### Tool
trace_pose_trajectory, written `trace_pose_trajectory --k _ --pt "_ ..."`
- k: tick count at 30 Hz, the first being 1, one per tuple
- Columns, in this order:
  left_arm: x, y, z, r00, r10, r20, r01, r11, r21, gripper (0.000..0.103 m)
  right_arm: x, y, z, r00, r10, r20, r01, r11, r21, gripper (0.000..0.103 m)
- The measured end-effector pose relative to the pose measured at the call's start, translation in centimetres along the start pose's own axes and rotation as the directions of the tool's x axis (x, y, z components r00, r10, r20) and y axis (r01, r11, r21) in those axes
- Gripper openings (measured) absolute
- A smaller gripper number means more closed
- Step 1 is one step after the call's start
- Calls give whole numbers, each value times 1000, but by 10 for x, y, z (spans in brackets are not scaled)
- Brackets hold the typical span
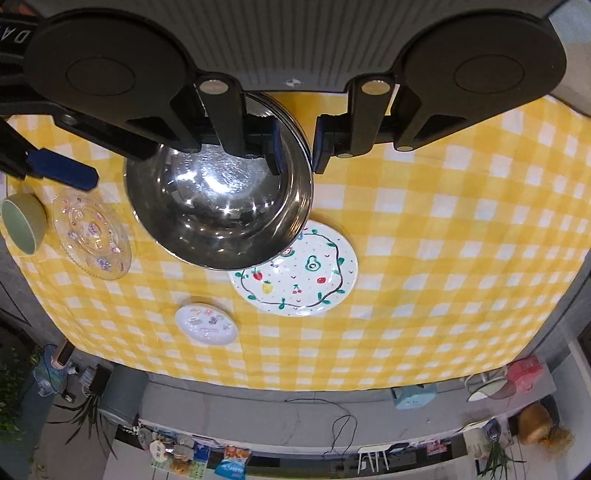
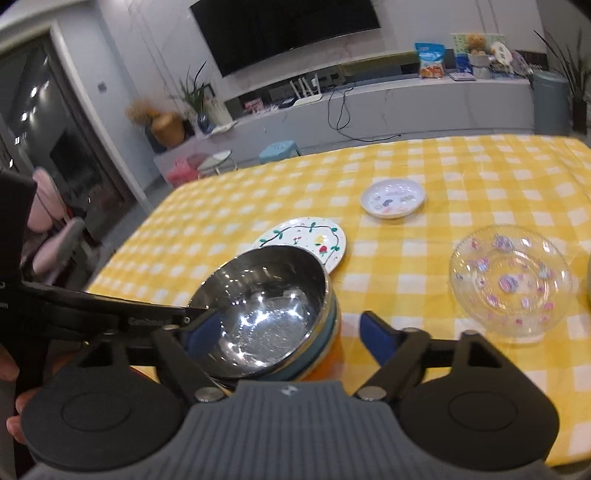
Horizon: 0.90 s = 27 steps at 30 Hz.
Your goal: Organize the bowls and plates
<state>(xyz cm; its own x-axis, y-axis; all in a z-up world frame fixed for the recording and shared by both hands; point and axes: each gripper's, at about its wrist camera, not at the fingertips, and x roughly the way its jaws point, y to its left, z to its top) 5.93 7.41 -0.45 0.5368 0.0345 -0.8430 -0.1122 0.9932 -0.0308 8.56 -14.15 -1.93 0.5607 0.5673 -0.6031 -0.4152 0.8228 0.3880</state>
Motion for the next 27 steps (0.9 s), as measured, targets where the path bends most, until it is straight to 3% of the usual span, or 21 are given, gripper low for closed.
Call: trace_pose_trajectory --k 2,8,17,21,27 --pt "-3 1 1 1000 -8 17 8 1000 2 18 -5 -8 -6 1000 4 6 -4 1000 25 88" --pt "-11 0 3 998 -7 57 7 1000 5 22 -18 -30 -27 993 121 3 -120 985 127 89" --pt "-11 -1 3 998 -6 63 6 1000 8 23 -26 -27 -63 953 301 17 -301 945 128 89" --pt "-9 0 3 999 -18 42 18 1000 6 24 -22 -21 -62 971 240 16 -240 969 51 89" --pt "-17 1 5 997 -18 70 18 1000 -4 25 -36 -32 -39 961 197 196 -200 980 -6 87"
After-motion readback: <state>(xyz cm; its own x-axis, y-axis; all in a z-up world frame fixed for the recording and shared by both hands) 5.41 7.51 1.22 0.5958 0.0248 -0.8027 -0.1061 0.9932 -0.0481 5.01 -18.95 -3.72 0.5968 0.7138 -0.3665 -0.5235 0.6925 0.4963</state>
